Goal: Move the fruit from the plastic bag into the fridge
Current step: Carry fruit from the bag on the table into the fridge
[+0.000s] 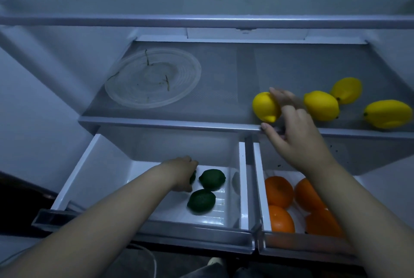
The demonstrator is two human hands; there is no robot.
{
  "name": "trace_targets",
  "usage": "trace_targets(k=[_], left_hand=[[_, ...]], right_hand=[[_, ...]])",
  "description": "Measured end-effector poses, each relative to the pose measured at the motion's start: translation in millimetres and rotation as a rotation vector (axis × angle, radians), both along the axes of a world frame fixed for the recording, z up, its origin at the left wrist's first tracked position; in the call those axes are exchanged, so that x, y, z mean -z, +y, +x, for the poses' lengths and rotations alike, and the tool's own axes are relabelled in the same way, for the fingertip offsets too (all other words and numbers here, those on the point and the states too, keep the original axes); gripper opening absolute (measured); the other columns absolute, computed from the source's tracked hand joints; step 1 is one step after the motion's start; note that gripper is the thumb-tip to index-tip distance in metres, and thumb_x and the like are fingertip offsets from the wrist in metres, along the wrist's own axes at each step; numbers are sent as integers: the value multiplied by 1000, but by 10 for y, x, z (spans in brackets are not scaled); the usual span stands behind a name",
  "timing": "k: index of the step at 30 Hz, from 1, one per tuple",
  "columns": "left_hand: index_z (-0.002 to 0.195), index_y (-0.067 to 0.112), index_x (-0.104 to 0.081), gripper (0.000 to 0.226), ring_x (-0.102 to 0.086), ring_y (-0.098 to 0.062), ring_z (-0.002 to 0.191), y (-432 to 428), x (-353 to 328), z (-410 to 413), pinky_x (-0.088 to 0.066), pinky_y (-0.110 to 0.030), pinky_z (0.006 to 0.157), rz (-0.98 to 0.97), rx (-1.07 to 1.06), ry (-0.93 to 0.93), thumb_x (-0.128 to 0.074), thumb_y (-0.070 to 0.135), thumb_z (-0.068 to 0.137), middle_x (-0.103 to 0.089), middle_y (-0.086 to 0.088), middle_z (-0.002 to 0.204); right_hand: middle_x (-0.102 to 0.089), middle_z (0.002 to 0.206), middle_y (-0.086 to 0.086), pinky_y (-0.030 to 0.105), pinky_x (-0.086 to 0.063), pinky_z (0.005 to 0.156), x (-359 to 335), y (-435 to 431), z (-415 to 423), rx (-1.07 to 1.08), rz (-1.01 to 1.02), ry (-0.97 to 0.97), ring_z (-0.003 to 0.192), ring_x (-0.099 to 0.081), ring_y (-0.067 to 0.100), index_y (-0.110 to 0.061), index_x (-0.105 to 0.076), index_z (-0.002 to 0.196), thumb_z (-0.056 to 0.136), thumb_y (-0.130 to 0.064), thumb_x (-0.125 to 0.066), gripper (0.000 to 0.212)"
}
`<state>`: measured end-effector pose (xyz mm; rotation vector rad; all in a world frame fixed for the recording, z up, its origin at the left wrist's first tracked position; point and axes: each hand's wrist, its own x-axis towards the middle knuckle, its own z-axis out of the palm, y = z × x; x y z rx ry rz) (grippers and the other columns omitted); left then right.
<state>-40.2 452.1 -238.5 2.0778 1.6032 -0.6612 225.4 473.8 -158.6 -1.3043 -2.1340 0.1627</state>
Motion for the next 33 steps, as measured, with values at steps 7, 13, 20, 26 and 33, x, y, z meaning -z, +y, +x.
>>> trace_targets(k=[7, 13, 20, 26, 33], left_hand=[[148, 23, -23, 65, -33, -20, 135, -115, -480, 86, -32, -32, 104, 47, -12, -109, -51, 42, 92, -24, 2, 153], [144, 33, -29, 57, -35, -14, 134, -547, -1004, 226, -31, -29, 101, 199, -63, -265, -46, 50, 93, -31, 10, 151], [142, 25, -34, 56, -35, -12, 132, -1309, -1060, 571, -31, -27, 101, 620, -56, -419, -39, 53, 94, -37, 7, 147], [142, 17, -37, 78, -35, -22, 136, -1754, -663, 817, -29, -37, 109, 753, -36, -292, -11, 61, 83, -40, -3, 146], [138, 16, -48, 64, -44, -34, 130, -2098, -307, 879, -37, -51, 101, 827, -86, -102, -32, 50, 86, -47, -10, 142]], right_hand=[[-32, 148, 9, 28, -28, 105, -111, -102, -30, 16, 89, -47, 129, -37, 26, -14, -32, 143, 89, -29, -61, 63], [-31, 147, 8, 31, -23, 113, -277, -490, -1, 8, 113, -10, 137, -28, 21, -14, -30, 145, 91, -29, -57, 62], [-29, 150, 4, 32, -22, 114, -62, -1238, 309, 50, 53, -13, 139, -26, 20, -17, -28, 145, 88, -34, -53, 65], [-34, 147, 8, 43, -31, 110, 276, -1809, 559, 117, 3, -64, 135, -32, 25, -13, -33, 143, 88, -48, -39, 66], [-44, 142, 12, 40, -18, 112, 527, -2172, 582, 164, -17, -321, 133, -37, 31, -21, -35, 142, 82, -47, -44, 66]])
